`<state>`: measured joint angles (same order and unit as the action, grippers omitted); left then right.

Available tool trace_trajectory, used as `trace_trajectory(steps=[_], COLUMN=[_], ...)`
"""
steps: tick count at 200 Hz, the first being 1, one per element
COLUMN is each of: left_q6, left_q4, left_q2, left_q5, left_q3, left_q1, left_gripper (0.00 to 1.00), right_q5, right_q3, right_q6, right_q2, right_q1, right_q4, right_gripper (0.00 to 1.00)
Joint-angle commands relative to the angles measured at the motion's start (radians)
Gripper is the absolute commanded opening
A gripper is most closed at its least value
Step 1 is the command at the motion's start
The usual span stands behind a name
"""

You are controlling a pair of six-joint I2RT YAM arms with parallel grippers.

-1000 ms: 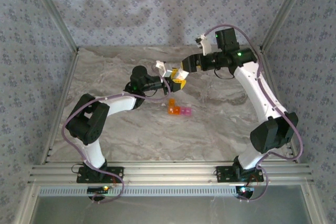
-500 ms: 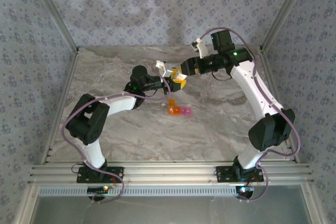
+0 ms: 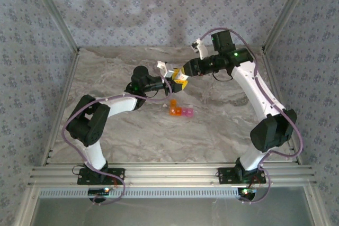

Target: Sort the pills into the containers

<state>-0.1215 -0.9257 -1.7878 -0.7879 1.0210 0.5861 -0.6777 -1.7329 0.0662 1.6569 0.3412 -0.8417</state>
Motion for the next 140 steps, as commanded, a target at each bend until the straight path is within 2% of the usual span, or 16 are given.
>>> trace_trajectory(steps=[1,30,78,104,140], left_q6=[0.016,0.013,0.015,0.014,0.012], left_q4=[-0.045,-0.051,-0.048,-0.049,-0.05], left_q2=[0.037,0.034,0.036,0.038,0.036], left_q5=[-0.022,-0.022,-0.022,-0.022,-0.021], left_q3=[0.02,0.02,0.019,0.019,0.02], left_q1=[0.005,0.005,0.006,0.005,0.006], left_gripper=[0.0,0.0,0.0,0.0,0.0], right_q5=[0.006,0.063,0.254,0.289,0.267], right_q3=[-0.022,0.031,0.158,0.197,0.174], right_q6=[0.098,0.249,0.51,0.555,0.571], right_q2=[0.029,0.022,-0.033,-0.052,-0.061], right_q1=[0.01,0.04,0.115,0.128,0.119], right_q4=[0.022,0.113,0.274,0.322,0.295], right_gripper=[0.38,0.38,0.36,0.36,0.37])
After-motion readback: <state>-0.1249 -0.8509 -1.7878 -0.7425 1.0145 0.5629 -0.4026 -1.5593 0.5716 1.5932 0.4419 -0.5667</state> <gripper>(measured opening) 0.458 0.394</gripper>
